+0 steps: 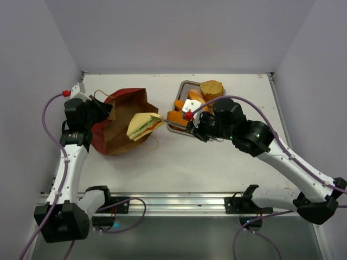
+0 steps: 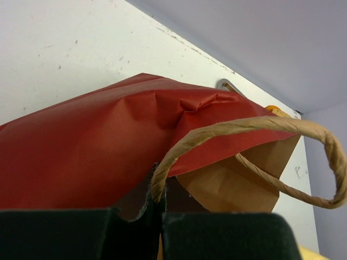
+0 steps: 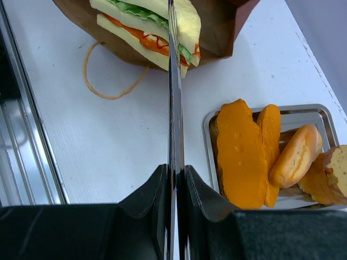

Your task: Take the fake bread out of the paper bag

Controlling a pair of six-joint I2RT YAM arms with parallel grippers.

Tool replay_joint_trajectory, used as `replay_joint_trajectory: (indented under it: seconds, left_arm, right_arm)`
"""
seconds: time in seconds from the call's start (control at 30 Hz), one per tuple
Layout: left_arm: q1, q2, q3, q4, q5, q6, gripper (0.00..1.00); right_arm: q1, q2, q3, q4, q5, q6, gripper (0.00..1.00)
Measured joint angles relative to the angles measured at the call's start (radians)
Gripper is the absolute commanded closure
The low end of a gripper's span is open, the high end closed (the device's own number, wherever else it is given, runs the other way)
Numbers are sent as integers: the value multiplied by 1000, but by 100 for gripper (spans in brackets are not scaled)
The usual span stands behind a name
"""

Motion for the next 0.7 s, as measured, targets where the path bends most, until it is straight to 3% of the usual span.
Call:
replay_joint_trajectory:
  seconds: [0.7]
  left_arm:
    - [0, 73, 73, -27, -84, 65, 100]
  right_arm:
    - [-242, -122, 36, -18, -12, 0, 100]
